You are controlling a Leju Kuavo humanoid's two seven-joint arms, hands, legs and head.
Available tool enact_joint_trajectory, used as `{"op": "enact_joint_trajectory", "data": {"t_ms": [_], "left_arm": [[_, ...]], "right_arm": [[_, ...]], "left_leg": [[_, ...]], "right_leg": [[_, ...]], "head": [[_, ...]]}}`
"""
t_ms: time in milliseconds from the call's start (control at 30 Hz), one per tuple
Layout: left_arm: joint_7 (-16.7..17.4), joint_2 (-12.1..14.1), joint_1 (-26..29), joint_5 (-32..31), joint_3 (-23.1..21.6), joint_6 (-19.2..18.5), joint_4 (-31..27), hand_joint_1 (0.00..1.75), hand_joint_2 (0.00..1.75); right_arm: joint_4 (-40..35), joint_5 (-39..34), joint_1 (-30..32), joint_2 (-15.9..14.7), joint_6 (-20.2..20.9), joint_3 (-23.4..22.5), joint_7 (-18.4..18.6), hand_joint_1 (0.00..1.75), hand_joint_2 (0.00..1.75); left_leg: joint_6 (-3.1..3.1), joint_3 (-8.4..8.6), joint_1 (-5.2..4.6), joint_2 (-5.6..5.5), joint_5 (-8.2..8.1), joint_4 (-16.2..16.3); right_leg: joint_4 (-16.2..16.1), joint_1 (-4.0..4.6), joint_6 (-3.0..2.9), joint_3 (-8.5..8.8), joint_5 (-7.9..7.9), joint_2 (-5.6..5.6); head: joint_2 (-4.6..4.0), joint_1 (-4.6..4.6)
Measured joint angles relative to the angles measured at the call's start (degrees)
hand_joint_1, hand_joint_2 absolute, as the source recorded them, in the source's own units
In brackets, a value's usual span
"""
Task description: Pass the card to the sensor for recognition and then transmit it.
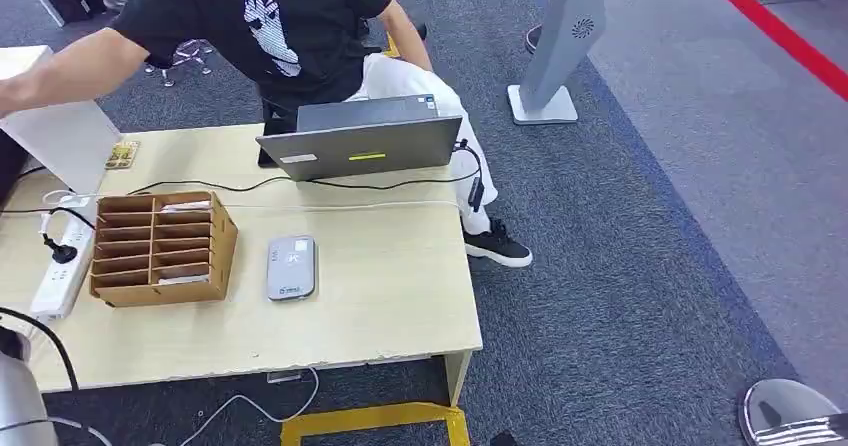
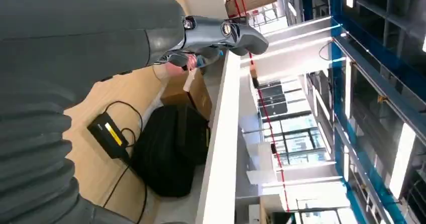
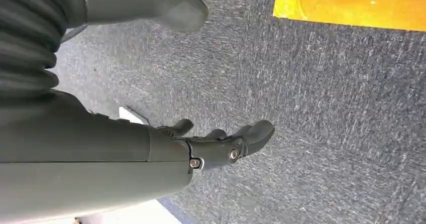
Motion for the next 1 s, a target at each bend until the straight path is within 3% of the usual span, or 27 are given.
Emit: {"op": "enact_joint_trajectory", "data": {"t_ms": [167,200,233,1000], "left_arm": [[2.53,1.40,-4.76,-1.86,-0.04,0.02,6.25,0.00,1.75],[2.82,1.49,-5.20,-1.93,-0.04,-0.04,6.94,1.31,1.75],[2.86,1.68,-5.58,-1.86,-0.04,-0.22,7.72,1.75,1.75],[1.88,1.73,-6.51,-0.29,-0.07,0.63,10.44,1.75,1.75]], "right_arm": [[-0.13,0.57,-0.36,0.00,0.13,-0.02,0.46,0.00,1.75],[-0.15,0.59,-0.38,0.00,0.13,-0.02,0.46,0.00,1.75],[-0.15,0.65,-0.39,0.00,0.13,-0.02,0.46,0.00,1.75],[-0.15,1.88,-0.50,0.00,0.04,-0.02,-0.13,0.00,1.75]], "left_leg": [[0.00,0.00,0.00,0.01,0.01,0.00],[0.00,0.00,0.00,0.01,0.01,0.00],[0.00,0.00,0.00,0.06,0.01,0.00],[0.00,-0.04,0.01,0.13,0.01,0.00]], "right_leg": [[0.02,0.00,0.00,0.00,0.01,0.00],[0.02,0.00,-0.01,0.00,0.01,0.01],[0.02,0.00,-0.01,-0.01,0.02,0.04],[0.04,0.00,-0.03,-0.06,0.03,0.12]], "head": [[0.00,-0.02],[0.00,0.00],[0.00,-0.02],[0.00,0.00]]}}
